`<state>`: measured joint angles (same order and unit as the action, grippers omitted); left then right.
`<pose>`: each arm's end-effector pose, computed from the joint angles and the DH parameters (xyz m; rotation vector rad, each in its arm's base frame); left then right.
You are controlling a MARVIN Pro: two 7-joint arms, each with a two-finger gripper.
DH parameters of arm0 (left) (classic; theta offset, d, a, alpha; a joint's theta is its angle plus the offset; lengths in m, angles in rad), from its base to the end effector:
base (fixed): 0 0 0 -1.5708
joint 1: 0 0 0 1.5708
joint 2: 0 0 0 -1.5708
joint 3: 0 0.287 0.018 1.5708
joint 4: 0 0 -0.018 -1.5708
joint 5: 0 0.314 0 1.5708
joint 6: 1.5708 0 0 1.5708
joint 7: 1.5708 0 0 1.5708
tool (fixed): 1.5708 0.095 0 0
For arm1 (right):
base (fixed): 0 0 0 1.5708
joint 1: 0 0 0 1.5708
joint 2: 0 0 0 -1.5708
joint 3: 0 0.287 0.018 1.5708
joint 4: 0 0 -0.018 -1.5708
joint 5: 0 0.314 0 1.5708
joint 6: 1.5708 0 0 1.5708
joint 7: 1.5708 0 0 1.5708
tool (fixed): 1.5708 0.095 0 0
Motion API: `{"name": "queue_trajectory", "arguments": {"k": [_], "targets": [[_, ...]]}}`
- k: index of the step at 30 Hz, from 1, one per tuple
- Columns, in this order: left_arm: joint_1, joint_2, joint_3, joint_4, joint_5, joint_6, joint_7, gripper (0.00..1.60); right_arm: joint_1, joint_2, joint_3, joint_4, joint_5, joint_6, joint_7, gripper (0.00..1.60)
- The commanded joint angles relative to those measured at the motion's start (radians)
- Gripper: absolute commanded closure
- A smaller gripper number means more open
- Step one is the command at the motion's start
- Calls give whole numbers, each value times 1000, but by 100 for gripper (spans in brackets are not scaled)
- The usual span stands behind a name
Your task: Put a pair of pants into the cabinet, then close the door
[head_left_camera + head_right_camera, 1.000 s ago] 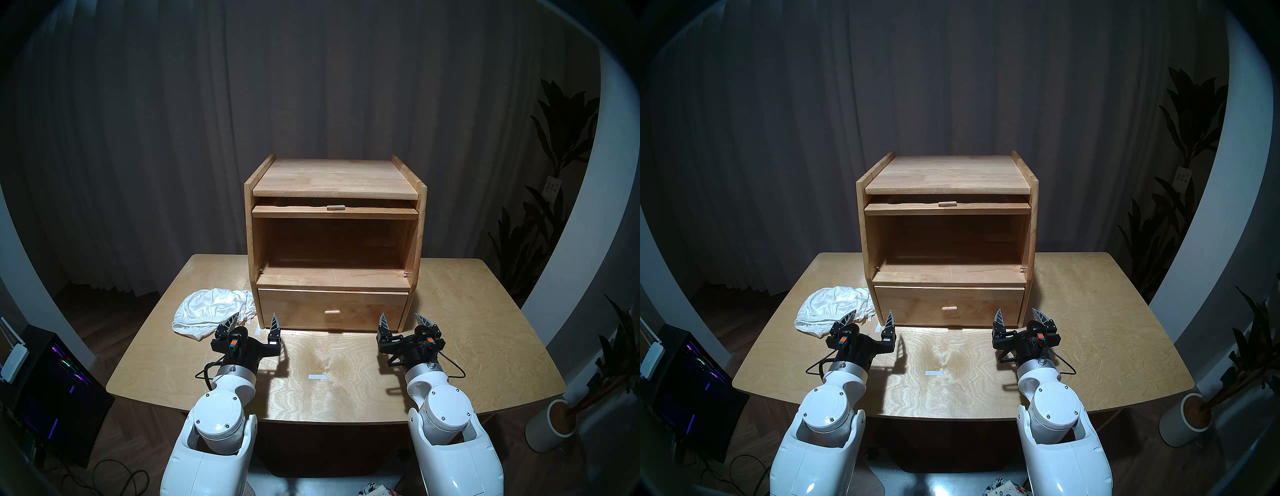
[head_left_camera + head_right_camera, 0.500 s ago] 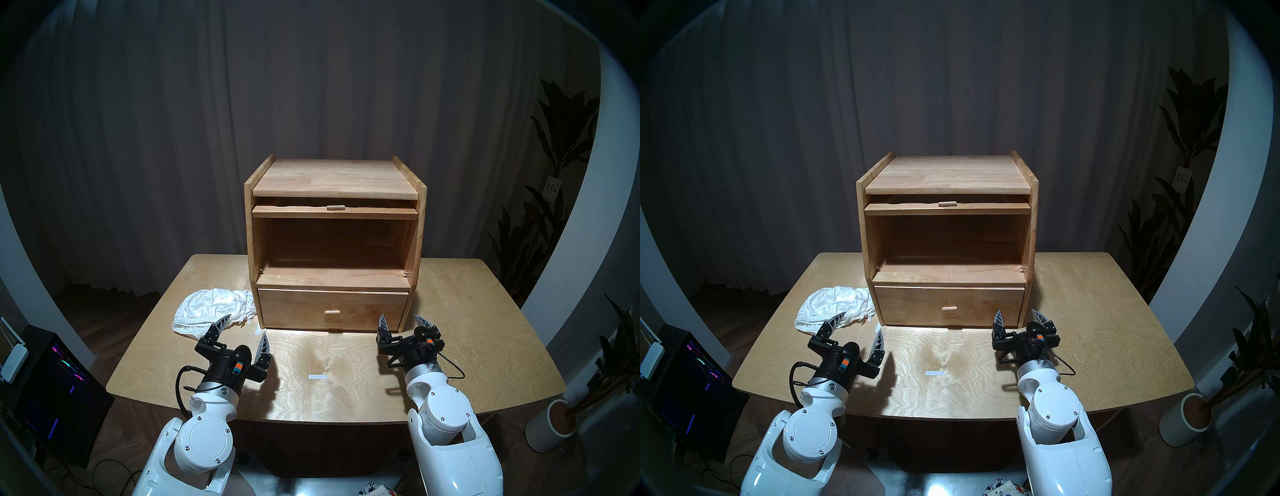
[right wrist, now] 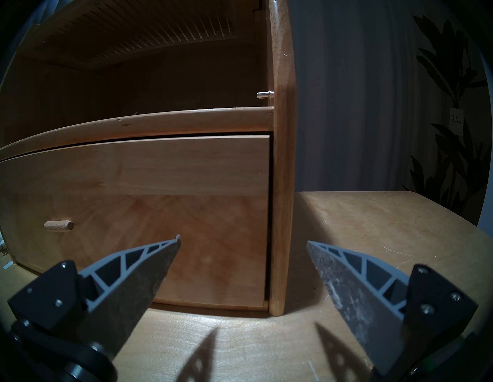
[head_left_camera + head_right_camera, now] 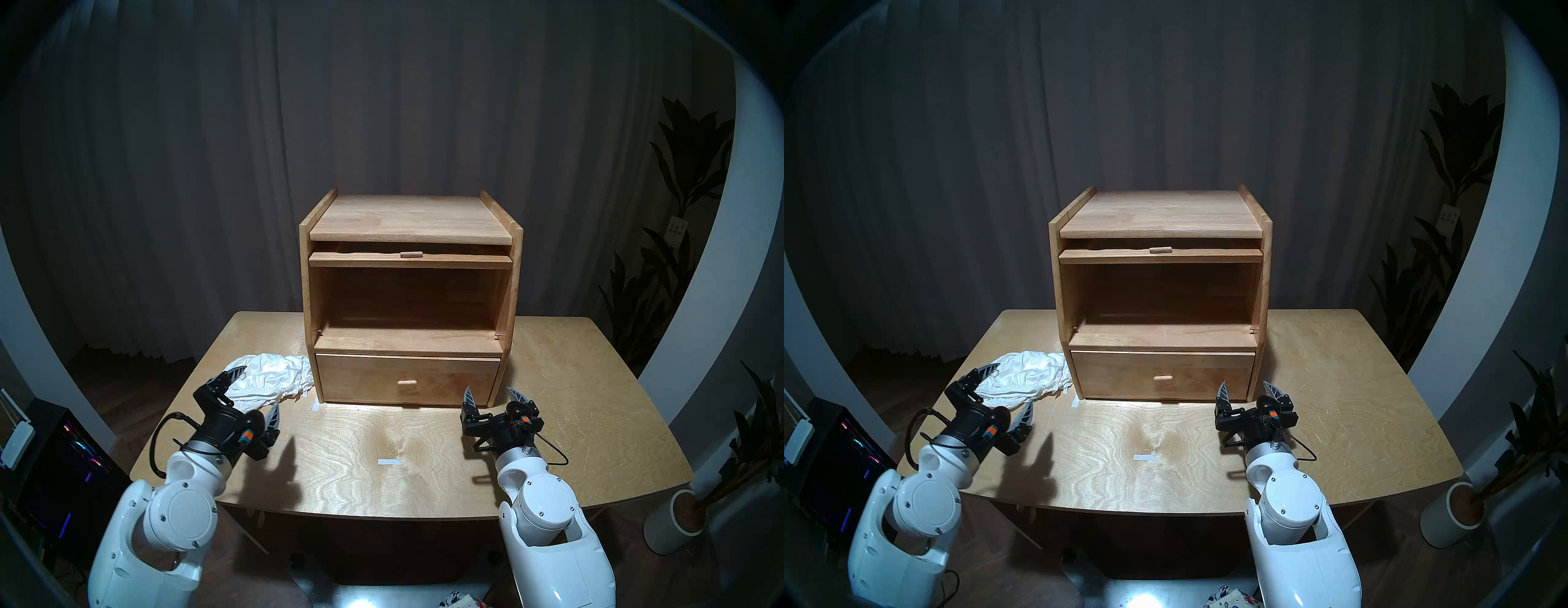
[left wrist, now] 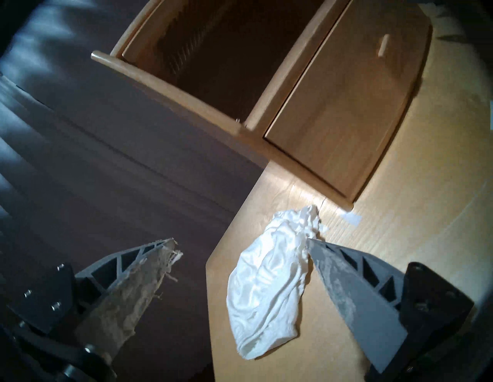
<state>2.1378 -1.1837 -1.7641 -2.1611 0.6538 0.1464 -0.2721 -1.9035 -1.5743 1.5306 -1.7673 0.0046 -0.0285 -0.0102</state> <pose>0.2787 0.0935 -0.2584 -1.7868 1.1290 -1.4259 0.3261 0.0168 -0.3477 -2.3139 -0.0095 -2.0770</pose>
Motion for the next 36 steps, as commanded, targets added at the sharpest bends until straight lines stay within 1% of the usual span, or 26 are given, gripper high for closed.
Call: {"name": "queue_trajectory", "arguments": {"k": [1,3,4,7,8,10,12,14,15,17,18,20,21,25,27,28,29,30,31,32,33,36], "targets": [[-44,103,-80,22,-18,59,-121,0,9,0,1,-18,0,-6,0,0],[-60,126,-92,38,-25,77,-172,0,10,0,1,-18,0,-6,0,0],[-64,130,-91,43,-28,80,-181,0,10,0,1,-18,0,-6,0,0],[-82,167,-76,71,-41,98,-248,0,10,0,1,-18,0,-6,0,0],[-82,167,-76,71,-41,98,-248,0,10,0,1,-18,0,-6,0,0],[-106,199,-42,98,-62,115,-313,0,10,0,1,-19,0,-7,0,0],[-129,234,-13,114,-57,116,-361,0,10,0,1,-20,0,-7,0,0],[-162,246,13,133,-58,123,-388,0,10,-1,1,-21,0,-7,0,0],[-180,265,25,143,-62,133,-420,0,9,-1,1,-21,0,-7,0,0],[-184,271,30,146,-65,137,-434,0,9,-1,1,-21,0,-7,0,0],[-206,295,49,158,-51,142,-478,0,9,-1,1,-22,0,-7,0,0],[-226,313,67,171,-51,150,-492,0,9,-1,1,-22,0,-7,0,0],[-237,315,74,177,-45,152,-487,0,9,-1,1,-22,0,-7,0,0],[-281,313,95,214,-39,163,-478,0,9,-1,1,-22,0,-7,0,0],[-289,314,98,225,-38,164,-476,0,9,-1,1,-22,0,-7,0,0],[-316,315,110,254,-31,166,-471,0,9,-1,1,-22,0,-7,1,0],[-318,322,115,265,-17,158,-456,0,9,-1,1,-22,0,-7,1,0],[-342,326,129,284,-6,155,-455,0,9,-1,1,-22,0,-7,1,0],[-337,313,123,288,-15,161,-441,0,9,-1,1,-22,0,-7,1,0],[-349,307,128,298,-14,164,-437,0,9,-1,1,-22,0,-7,1,0],[-363,319,149,317,14,153,-421,0,9,-1,1,-22,0,-7,1,0],[-396,289,185,370,15,162,-400,0,9,-1,1,-23,0,-7,1,0]]}}
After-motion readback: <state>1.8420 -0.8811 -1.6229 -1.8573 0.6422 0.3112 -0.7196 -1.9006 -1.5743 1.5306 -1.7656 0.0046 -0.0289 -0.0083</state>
